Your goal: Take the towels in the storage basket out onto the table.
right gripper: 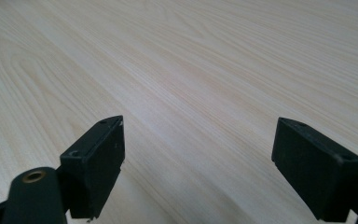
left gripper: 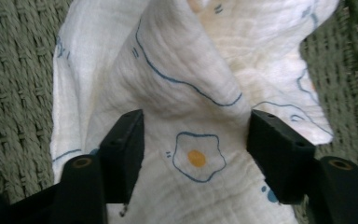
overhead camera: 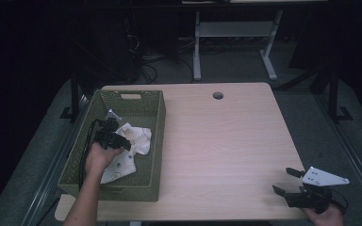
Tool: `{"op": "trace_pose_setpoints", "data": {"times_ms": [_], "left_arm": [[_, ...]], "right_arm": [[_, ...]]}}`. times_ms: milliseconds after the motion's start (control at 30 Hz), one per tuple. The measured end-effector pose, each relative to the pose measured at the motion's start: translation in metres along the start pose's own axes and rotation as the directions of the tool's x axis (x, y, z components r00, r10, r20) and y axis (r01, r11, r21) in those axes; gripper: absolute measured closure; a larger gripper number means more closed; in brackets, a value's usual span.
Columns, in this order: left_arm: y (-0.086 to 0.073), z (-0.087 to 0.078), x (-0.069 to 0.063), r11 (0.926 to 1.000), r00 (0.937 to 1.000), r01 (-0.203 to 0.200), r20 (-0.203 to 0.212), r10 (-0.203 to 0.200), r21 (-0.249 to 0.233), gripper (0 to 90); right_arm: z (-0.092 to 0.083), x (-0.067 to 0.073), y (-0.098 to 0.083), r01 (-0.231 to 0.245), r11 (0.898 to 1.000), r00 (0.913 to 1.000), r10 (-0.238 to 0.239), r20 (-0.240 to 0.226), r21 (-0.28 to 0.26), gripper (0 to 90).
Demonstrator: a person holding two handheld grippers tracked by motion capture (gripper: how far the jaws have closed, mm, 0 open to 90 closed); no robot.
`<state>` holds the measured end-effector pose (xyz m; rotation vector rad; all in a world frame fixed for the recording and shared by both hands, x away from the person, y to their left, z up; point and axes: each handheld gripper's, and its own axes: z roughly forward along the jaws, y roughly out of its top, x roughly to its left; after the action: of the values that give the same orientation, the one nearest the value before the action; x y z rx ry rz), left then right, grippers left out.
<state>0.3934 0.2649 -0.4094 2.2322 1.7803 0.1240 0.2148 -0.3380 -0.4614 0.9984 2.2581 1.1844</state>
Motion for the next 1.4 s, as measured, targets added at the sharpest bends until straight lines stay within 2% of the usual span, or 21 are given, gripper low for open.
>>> {"op": "trace_pose_setpoints", "data": {"times_ms": [167,300,367,433,500,533,567,600,667,700,833,967,1033,1100,1167,1267,1300,1367,1400], "left_arm": [[0.001,0.012,0.000,0.9993,0.9997,0.021,-0.008,-0.021,0.032,39.7],[0.001,0.017,-0.003,0.9984,0.9996,-0.015,-0.024,0.016,0.055,41.9],[0.001,0.018,-0.006,0.9981,0.9989,-0.025,-0.039,0.027,0.056,44.2],[0.002,0.019,-0.007,0.9976,0.9985,-0.035,-0.039,0.037,0.060,50.0],[0.003,0.019,-0.006,0.9977,0.9986,-0.027,-0.043,0.029,0.062,51.8],[0.003,0.019,-0.006,0.9979,0.9986,-0.022,-0.047,0.025,0.060,56.1],[0.002,0.018,-0.006,0.9984,0.9992,-0.023,-0.030,0.025,0.052,60.2],[0.002,0.018,-0.006,0.9984,0.9992,-0.023,-0.030,0.025,0.052,65.5],[0.002,0.018,-0.005,0.9985,0.9995,-0.020,-0.021,0.021,0.052,68.0],[0.002,0.018,-0.005,0.9984,0.9993,-0.025,-0.026,0.027,0.051,68.0],[0.002,0.017,-0.007,0.9975,0.9983,-0.053,-0.023,0.054,0.048,77.4],[0.001,0.015,-0.009,0.9963,0.9966,-0.075,-0.031,0.076,0.042,79.4],[0.000,0.008,-0.011,0.9944,0.9947,-0.097,-0.029,0.098,0.041,79.8],[0.000,0.003,-0.012,0.9939,0.9939,-0.106,-0.030,0.107,0.032,79.8],[-0.001,-0.011,-0.013,0.9924,0.9923,-0.122,-0.018,0.122,-0.008,79.8],[-0.004,-0.026,-0.013,0.9907,0.9921,-0.122,0.022,0.124,-0.060,79.9],[-0.007,-0.035,-0.013,0.9883,0.9914,-0.117,0.046,0.122,-0.098,79.9],[-0.009,-0.038,-0.013,0.9870,0.9906,-0.115,0.060,0.123,-0.112,80.0],[-0.013,-0.045,-0.013,0.9836,0.9889,-0.115,0.078,0.127,-0.139,80.1]], "right_arm": [[0.000,0.000,0.000,0.006,1.000,1.0000,-0.006,0.000,-0.003,16.7],[-0.001,0.001,0.000,-0.004,1.000,1.0000,0.004,-0.002,0.002,16.7],[0.000,0.001,0.000,0.008,1.000,1.0000,-0.008,0.000,-0.002,16.8],[0.000,0.001,0.000,0.007,1.000,1.0000,-0.007,0.001,-0.001,16.8],[0.000,0.001,0.000,0.010,1.000,0.9999,-0.010,0.001,-0.001,16.8],[0.000,0.002,0.000,0.012,1.000,0.9999,-0.012,0.000,0.001,16.8],[0.000,0.002,0.000,0.015,1.000,0.9999,-0.015,0.000,0.002,16.8],[0.000,0.003,0.000,0.016,1.000,0.9999,-0.016,0.000,0.003,16.8],[-0.001,0.002,0.000,0.014,1.000,0.9999,-0.014,0.001,0.002,16.8],[-0.001,0.002,0.000,0.014,1.000,0.9999,-0.014,0.001,0.002,16.8],[-0.001,0.001,0.000,0.011,1.000,0.9999,-0.011,0.002,0.001,16.8],[-0.001,0.001,0.000,0.008,1.000,1.0000,-0.008,0.003,0.001,16.8],[-0.001,0.001,0.000,0.006,1.000,1.0000,-0.006,0.005,-0.005,16.8],[-0.001,0.000,-0.001,0.004,1.000,1.0000,-0.004,0.006,-0.005,16.8],[-0.001,0.000,0.000,0.001,1.000,1.0000,-0.001,0.006,-0.005,16.8],[-0.001,0.001,0.001,-0.001,1.000,1.0000,0.001,0.008,-0.006,16.8],[-0.001,0.001,0.001,-0.005,1.000,1.0000,0.005,0.008,-0.002,16.8],[-0.001,0.002,0.001,-0.002,1.000,1.0000,0.002,0.008,-0.003,16.8],[-0.001,0.001,0.001,0.007,1.000,0.9999,-0.007,0.010,-0.009,16.8]]}}
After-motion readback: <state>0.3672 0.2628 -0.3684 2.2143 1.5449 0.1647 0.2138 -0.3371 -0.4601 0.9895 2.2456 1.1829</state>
